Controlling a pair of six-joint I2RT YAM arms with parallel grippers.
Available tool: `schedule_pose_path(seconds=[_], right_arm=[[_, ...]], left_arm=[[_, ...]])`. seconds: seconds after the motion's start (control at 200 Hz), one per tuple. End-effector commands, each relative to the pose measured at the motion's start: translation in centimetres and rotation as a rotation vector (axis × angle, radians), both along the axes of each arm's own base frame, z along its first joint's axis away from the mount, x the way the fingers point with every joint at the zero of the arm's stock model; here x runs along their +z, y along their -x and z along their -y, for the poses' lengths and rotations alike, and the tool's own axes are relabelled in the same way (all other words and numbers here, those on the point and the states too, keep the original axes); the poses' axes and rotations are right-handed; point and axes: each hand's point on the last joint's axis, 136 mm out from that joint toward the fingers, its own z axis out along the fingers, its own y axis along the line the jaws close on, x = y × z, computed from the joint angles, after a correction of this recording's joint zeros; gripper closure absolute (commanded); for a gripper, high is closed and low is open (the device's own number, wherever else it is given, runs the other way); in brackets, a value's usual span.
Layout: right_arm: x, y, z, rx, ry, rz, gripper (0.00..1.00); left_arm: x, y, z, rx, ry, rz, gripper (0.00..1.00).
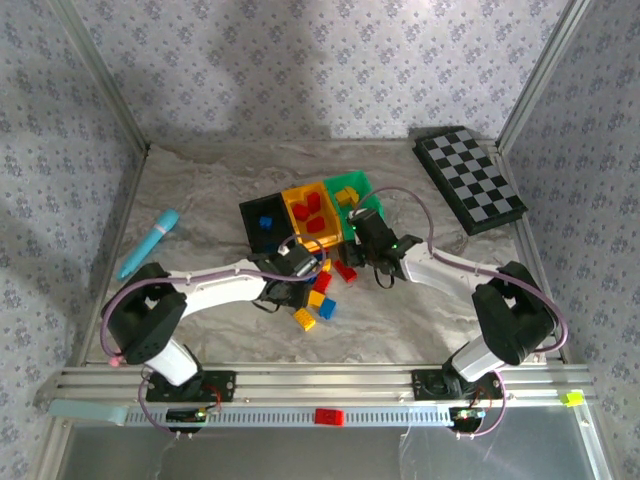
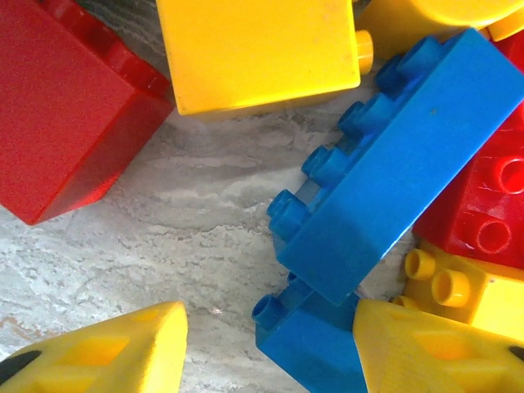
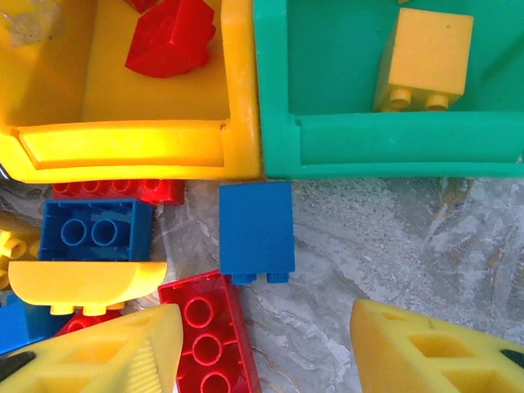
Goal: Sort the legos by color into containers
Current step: Pick up the lego from the middle-left of the table.
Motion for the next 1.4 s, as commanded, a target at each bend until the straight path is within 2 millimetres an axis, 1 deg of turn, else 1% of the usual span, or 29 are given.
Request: schedule_pose_path(seconds=[0.0,0.085,0.15,0.235,0.29,0.32,0.52,0.625,0.72,0.865,0.98,1.139,1.209,1.324,1.394], right_arm=[[0.6,0.0,0.5,-0.021,-0.005,0.02,0.42],[0.8,-0.1,0.3,-0.018,-0.01,0.022,0.42],[0.8,-0.1,0.4,-0.017,-0.01,0.025,0.42],[0.6,-0.2,0.3,-0.016,-0.011,0.02,0.42],[0.6,-0.2,0.3,-0.016,-0.011,0.018,0.42],[0.7,-0.2,0.2,-0.015,-0.014,0.019,0.42],[0.6,-0.1,0.5,-0.018,-0.01,0.016,0.42],[0.6,-0.1,0.6,-0.021,-0.009,0.022,0.42],[0.6,0.0,0.5,-0.02,-0.013,0.017,0.42],[0.7,0.0,0.5,-0.022,-0.017,0.022,0.42],[1.0,0.2,0.7,-0.022,-0.01,0.028,0.42],[1.0,0.3,1.2,-0.03,-0.003,0.029,0.41],[1.1,0.5,1.3,-0.031,-0.003,0.033,0.41],[1.1,0.6,1.7,-0.042,0.002,0.037,0.41],[1.2,0.6,1.9,-0.046,0.004,0.041,0.41]], left_arm=[[-1.5,1.4,-2.2,0.003,-0.129,-0.056,0.43],[-1.1,1.4,-1.9,-0.001,-0.114,-0.041,0.39],[-0.6,1.3,-1.0,-0.028,-0.075,-0.022,0.37],[0.6,1.3,0.2,-0.07,-0.039,0.026,0.34],[1.0,1.3,0.6,-0.086,-0.02,0.042,0.28],[1.1,1.3,0.7,-0.09,-0.012,0.044,0.27],[0.6,1.9,0.2,-0.149,-0.063,0.009,0.27],[0.6,2.6,1.0,-0.225,-0.023,-0.017,0.28],[0.6,2.8,1.3,-0.268,-0.027,-0.035,0.28],[-0.3,3.1,2.1,-0.329,-0.02,-0.104,0.28],[-1.0,3.2,1.9,-0.34,-0.037,-0.143,0.28],[-2.0,2.7,1.1,-0.328,-0.059,-0.198,0.28],[-2.3,2.7,1.1,-0.333,-0.057,-0.22,0.28],[-2.6,2.9,1.1,-0.355,-0.08,-0.257,0.29],[-2.8,2.9,1.1,-0.366,-0.088,-0.263,0.33]])
